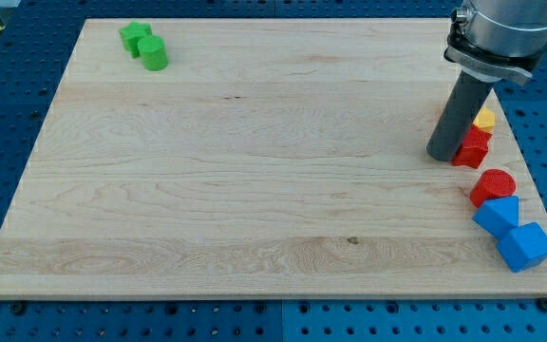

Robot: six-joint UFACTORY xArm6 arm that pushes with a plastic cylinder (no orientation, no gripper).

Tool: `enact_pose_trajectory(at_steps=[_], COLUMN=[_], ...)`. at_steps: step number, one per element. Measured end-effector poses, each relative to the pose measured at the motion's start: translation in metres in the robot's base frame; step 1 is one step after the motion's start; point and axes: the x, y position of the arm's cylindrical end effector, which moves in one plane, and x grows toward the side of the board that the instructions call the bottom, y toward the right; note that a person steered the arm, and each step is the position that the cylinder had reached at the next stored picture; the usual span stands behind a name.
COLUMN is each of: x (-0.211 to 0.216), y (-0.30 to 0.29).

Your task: Slide your arm to the green star

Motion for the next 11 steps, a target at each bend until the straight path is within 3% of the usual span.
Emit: enact_pose_trajectory(at_steps=[2, 3, 4, 5, 6, 7, 8, 10, 11], x=[0.021, 0.021, 0.034, 0.008, -0.061, -0.092, -0.084, -0.134, -0.178], y=[-0.067, -0.068, -0.165, -0.246, -0.314, -0.339, -0.382, -0.486, -0.485])
